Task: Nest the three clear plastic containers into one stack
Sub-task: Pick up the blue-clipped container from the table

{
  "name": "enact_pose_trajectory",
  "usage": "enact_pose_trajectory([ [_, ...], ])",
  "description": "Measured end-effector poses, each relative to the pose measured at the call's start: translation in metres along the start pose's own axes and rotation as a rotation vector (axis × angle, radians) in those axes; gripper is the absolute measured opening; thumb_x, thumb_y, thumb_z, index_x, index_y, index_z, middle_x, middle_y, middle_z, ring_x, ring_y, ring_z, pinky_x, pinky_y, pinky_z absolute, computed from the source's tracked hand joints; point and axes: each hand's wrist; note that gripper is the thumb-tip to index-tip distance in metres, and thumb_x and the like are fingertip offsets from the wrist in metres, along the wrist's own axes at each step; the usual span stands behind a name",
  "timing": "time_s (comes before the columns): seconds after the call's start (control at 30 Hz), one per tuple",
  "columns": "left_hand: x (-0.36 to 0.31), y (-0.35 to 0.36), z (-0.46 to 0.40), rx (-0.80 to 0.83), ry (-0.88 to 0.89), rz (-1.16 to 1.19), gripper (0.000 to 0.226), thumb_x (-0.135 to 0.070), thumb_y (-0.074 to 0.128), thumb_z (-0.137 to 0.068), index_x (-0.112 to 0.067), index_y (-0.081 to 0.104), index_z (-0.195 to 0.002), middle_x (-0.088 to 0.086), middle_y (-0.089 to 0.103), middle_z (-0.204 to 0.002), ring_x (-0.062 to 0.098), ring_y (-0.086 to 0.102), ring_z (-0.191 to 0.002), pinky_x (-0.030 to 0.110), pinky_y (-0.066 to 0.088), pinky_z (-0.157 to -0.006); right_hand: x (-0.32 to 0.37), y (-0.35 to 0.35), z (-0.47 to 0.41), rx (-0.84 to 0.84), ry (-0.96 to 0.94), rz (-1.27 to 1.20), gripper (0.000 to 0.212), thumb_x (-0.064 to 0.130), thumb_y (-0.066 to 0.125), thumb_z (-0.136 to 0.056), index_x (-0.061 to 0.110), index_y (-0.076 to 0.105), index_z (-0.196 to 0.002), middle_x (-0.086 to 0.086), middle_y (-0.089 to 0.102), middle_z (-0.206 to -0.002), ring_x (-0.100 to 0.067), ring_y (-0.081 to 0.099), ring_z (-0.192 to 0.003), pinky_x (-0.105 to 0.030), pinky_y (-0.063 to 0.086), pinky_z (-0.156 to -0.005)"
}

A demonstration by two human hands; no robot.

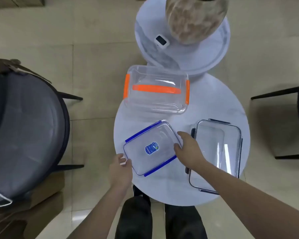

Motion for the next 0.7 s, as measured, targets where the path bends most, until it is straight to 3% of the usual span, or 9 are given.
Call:
enact_pose_trajectory([
  [0.1, 0.004, 0.006, -0.009, -0.024, -0.069, 0.097, 0.038, -0.016, 0.066, -0.095, -0.008, 0.058, -0.131, 0.011, 0.069, -0.120, 0.031, 0.069, -0.098, 0.040, 0.055, -0.084, -0.007, 0.006, -0.014, 0.033, -0.026, 0.050, 0.024, 0.007, 0.049, -0.096, 0.005, 0.059, -0.118, -0.011, 0.061, -0.105, -0.031, 0.062, -0.097, -0.025, 0.044, -0.071],
  [0.2, 0.006, 0.008, -0.014, -0.032, -0.113, 0.144, 0.034, -0.014, 0.070, -0.093, -0.007, 0.061, -0.125, 0.012, 0.070, -0.113, 0.032, 0.069, -0.097, 0.044, 0.058, -0.090, -0.012, 0.013, -0.026, 0.040, 0.013, 0.106, 0.012, 0.006, 0.045, -0.095, 0.010, 0.056, -0.094, -0.008, 0.058, -0.088, -0.024, 0.056, -0.075, -0.026, 0.040, -0.057],
  [0.27, 0.007, 0.009, -0.015, -0.041, -0.113, 0.132, 0.033, -0.014, 0.071, -0.092, -0.007, 0.062, -0.123, 0.012, 0.070, -0.111, 0.030, 0.068, -0.093, 0.045, 0.059, -0.090, -0.012, 0.013, -0.031, 0.037, 0.012, 0.178, 0.023, 0.003, 0.044, -0.094, 0.018, 0.045, -0.077, -0.004, 0.051, -0.078, -0.021, 0.050, -0.068, -0.024, 0.034, -0.052],
  [0.5, 0.009, 0.008, -0.023, 0.013, -0.164, 0.181, 0.037, -0.009, 0.070, -0.093, -0.006, 0.060, -0.128, 0.009, 0.068, -0.106, 0.025, 0.066, -0.083, 0.048, 0.058, -0.094, -0.013, 0.014, -0.041, 0.085, 0.067, 0.319, 0.004, 0.000, 0.048, -0.092, 0.003, 0.047, -0.094, -0.012, 0.053, -0.086, -0.029, 0.052, -0.075, -0.038, 0.049, -0.065],
  [0.7, 0.006, 0.010, -0.026, 0.024, -0.171, 0.168, 0.032, -0.005, 0.067, -0.094, -0.007, 0.062, -0.125, -0.005, 0.065, -0.084, 0.015, 0.062, -0.071, 0.048, 0.058, -0.093, -0.009, 0.020, -0.040, 0.068, 0.117, 0.307, 0.029, -0.002, 0.054, -0.088, 0.004, 0.054, -0.116, -0.017, 0.065, -0.101, -0.035, 0.065, -0.088, -0.043, 0.059, -0.078],
])
Point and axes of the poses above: each hand's wrist, its own z-axis away from the middle knuckle, its own y-axis out of the palm, x = y × z
